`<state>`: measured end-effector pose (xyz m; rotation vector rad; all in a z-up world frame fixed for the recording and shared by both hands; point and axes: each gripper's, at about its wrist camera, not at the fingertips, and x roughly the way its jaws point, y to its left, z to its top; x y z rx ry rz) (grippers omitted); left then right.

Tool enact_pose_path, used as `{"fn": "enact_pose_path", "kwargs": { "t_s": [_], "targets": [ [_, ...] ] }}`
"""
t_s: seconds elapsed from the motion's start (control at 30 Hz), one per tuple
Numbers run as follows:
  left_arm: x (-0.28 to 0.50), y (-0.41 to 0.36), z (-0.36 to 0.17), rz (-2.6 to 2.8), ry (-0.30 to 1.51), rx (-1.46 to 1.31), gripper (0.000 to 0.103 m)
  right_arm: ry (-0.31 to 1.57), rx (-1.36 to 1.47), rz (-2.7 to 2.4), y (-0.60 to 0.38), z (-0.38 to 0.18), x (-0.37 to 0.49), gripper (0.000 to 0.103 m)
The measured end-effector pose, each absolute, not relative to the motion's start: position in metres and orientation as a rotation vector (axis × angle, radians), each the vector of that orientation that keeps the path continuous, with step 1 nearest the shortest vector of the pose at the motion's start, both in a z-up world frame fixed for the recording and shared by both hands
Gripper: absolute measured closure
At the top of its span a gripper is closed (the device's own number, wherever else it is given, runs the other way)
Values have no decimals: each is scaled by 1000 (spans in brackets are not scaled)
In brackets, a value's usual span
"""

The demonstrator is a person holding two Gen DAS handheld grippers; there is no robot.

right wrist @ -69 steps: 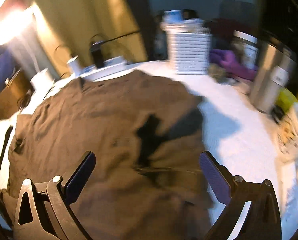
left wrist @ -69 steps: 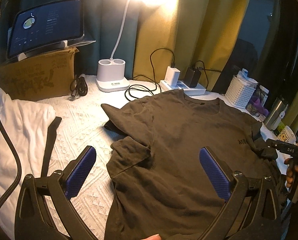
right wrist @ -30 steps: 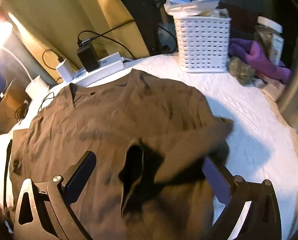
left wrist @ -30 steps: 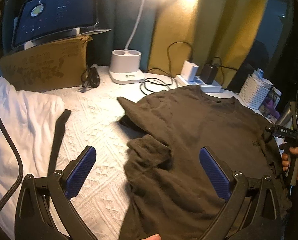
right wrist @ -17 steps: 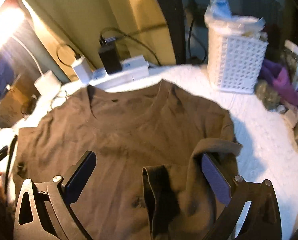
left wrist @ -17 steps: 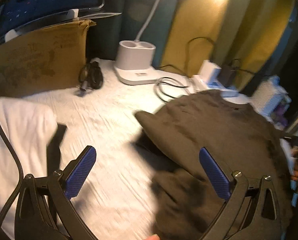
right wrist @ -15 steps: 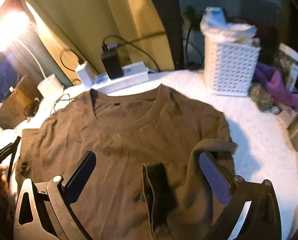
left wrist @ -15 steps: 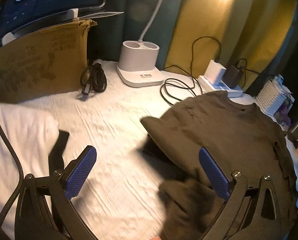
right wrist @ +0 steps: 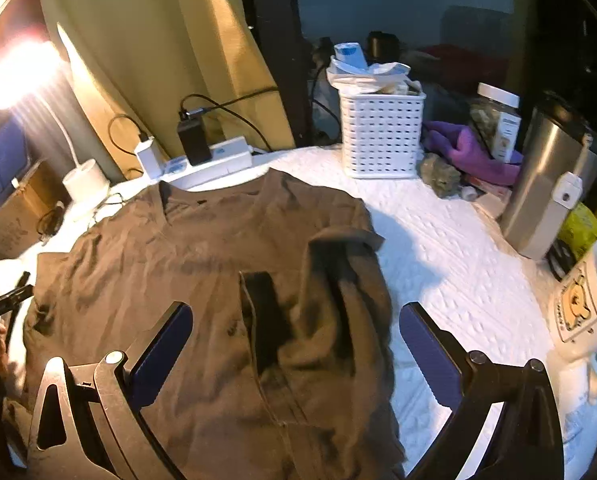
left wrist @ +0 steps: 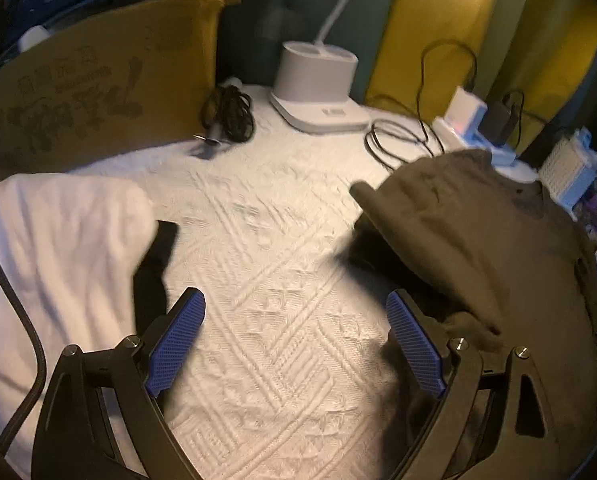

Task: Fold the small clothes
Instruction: 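Grasp the opposite side edge with the left gripper and fold it inward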

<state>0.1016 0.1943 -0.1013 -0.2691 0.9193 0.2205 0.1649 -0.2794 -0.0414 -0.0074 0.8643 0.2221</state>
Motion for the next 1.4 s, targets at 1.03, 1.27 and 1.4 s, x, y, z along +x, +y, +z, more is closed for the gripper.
{"fn": "enact_pose_path", "kwargs": {
  "t_s": [1.03,1.27,1.4],
  "targets": [
    [107,218,-50,252,787,-117,101,875,41,220,-289,-47,138,0],
    [90,226,-39,284,734,-227,42,881,47,247,-284,-49,132,0],
    [73,217,-44,282,750,-247,32,874,41,255,-284,-49,127,0]
  ]
}}
